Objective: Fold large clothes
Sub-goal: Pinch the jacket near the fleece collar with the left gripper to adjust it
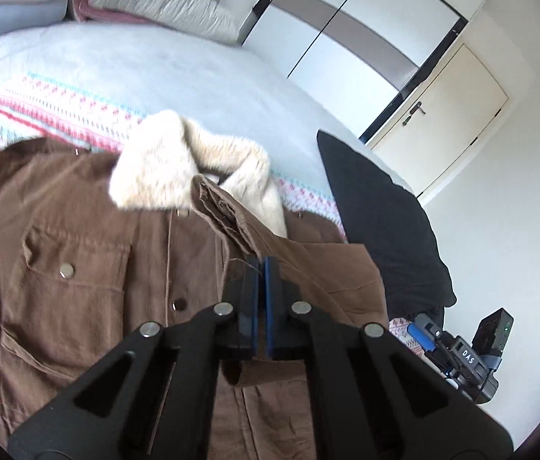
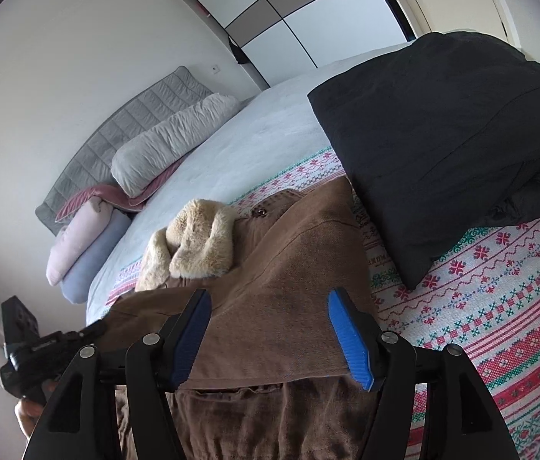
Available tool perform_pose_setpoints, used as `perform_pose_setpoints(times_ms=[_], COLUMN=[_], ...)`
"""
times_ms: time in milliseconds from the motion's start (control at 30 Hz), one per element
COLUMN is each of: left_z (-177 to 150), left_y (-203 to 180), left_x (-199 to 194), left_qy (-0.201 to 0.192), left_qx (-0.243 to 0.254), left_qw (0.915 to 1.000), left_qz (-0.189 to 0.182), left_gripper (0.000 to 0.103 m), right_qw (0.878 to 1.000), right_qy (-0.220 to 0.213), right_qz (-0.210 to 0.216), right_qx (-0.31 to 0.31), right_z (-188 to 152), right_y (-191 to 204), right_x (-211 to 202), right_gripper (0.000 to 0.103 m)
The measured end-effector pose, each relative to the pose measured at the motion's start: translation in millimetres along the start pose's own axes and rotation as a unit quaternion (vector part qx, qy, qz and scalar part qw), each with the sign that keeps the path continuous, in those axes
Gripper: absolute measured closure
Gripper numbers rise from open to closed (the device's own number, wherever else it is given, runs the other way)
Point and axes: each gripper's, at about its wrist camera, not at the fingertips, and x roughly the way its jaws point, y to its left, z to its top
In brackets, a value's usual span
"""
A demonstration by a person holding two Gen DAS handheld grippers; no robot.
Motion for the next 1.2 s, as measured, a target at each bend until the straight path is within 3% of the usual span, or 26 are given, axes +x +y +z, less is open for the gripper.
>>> perform_pose_setpoints(times_ms=[67, 133, 167, 233, 267, 367, 467, 500, 633, 767, 867, 933, 1067, 1200], left_z=[7.5, 8.4, 8.0, 1.0, -5.3, -20.6, -24.9, -24.5, -27.3, -42.2, -58.6, -66.7, -72.1, -64.9], left_y=[-7.8, -3.7, 4.0, 30.2, 46.7, 78.4, 77.9, 73.9, 51.4, 40.2, 48.3, 56.1, 53.4, 45.5], left_x=[-21.0, -22.6, -13.2, 11.8, 20.8, 29.5, 31.4, 33.9, 48.7, 80.0, 107.7, 111.4, 107.0, 93.4], left_qy=[-0.037, -0.047, -0.039, 0.014, 0.043, 0.074, 0.071, 0.071, 0.07, 0.102, 0.141, 0.13, 0.121, 0.125], left_qx=[0.037, 0.063, 0.069, 0.062, 0.044, -0.011, 0.001, 0.012, 0.052, 0.068, 0.061, 0.051, 0.072, 0.09], left_qw=[0.9985, 0.9956, 0.9936, 0.9884, 0.9875, 0.9902, 0.9913, 0.9914, 0.9922, 0.9903, 0.9856, 0.9883, 0.9881, 0.9854], left_qz=[0.013, 0.05, 0.08, 0.138, 0.146, 0.118, 0.11, 0.11, 0.089, 0.064, 0.071, 0.061, 0.062, 0.072], left_gripper=[0.1, 0.099, 0.097, 0.096, 0.096, 0.094, 0.082, 0.075, 0.069, 0.069, 0.069, 0.069, 0.069, 0.068], right_qw=[1.0, 1.0, 1.0, 1.0, 0.999, 0.998, 0.994, 0.99, 0.963, 0.945, 0.946, 0.954, 0.946, 0.946], right_qy=[0.002, 0.004, 0.005, 0.013, 0.019, 0.032, 0.065, 0.085, 0.163, 0.178, 0.139, 0.111, 0.18, 0.181], right_qz=[-0.004, -0.012, -0.016, -0.024, -0.029, -0.046, -0.071, -0.083, -0.137, -0.18, -0.211, -0.196, -0.206, -0.197], right_qx=[0.005, 0.001, -0.001, -0.004, -0.006, -0.02, -0.06, -0.08, -0.164, -0.207, -0.201, -0.196, -0.176, -0.186], right_z=[-0.2, -1.4, -2.3, -4.1, -5.0, -5.7, -4.6, -6.2, -26.5, -41.4, -29.4, -18.6, -29.7, -20.2], right_y=[-3.7, -5.8, -6.1, -6.4, -6.5, -4.1, 1.3, 3.7, 9.0, 4.2, -1.3, -2.9, -29.3, -15.8], right_x=[1.6, 3.6, 5.0, 9.2, 11.6, 15.3, 18.4, 21.4, 42.1, 72.2, 65.4, 48.7, 65.3, 48.3], right_gripper=[0.038, 0.038, 0.038, 0.038, 0.038, 0.038, 0.038, 0.038, 0.038, 0.038, 0.04, 0.04, 0.04, 0.039])
